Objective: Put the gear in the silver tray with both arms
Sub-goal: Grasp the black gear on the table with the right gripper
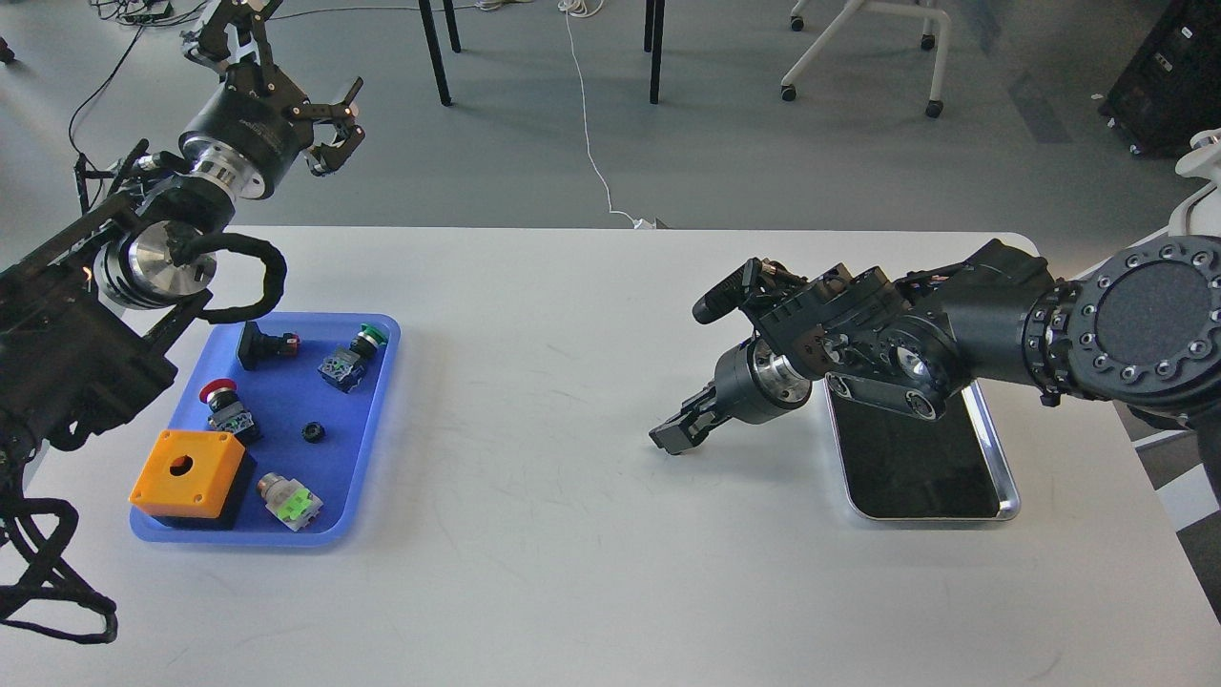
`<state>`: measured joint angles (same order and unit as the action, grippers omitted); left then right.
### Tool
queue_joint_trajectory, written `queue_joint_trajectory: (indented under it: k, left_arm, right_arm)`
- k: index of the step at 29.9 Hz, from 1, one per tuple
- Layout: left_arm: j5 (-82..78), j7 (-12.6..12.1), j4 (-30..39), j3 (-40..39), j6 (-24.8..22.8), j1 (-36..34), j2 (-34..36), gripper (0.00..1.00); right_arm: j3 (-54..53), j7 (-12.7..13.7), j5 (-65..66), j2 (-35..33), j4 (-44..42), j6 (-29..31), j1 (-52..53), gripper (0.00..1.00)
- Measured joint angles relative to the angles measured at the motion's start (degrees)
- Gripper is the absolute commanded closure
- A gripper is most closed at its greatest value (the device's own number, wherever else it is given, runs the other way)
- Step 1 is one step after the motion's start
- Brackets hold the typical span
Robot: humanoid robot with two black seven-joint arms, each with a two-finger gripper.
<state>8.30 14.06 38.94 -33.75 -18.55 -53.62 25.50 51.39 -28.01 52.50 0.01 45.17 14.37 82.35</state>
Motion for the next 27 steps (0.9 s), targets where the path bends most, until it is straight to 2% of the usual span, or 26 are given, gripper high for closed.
queue_joint_trajectory:
  k: [18, 27]
  left_arm:
    - [0.0, 0.0, 0.0, 0.0, -0.1, 0.4, 0.2, 0.02]
    - [-0.1, 0.0, 0.0, 0.0, -0.1, 0.7, 0.2, 0.02]
  right_arm:
    - [-0.1, 0.0, 0.3, 0.0, 0.1, -4.5, -2.8, 0.49]
    - [0.1, 0.0, 0.5, 0.0, 0.0, -5.6, -3.1, 0.57]
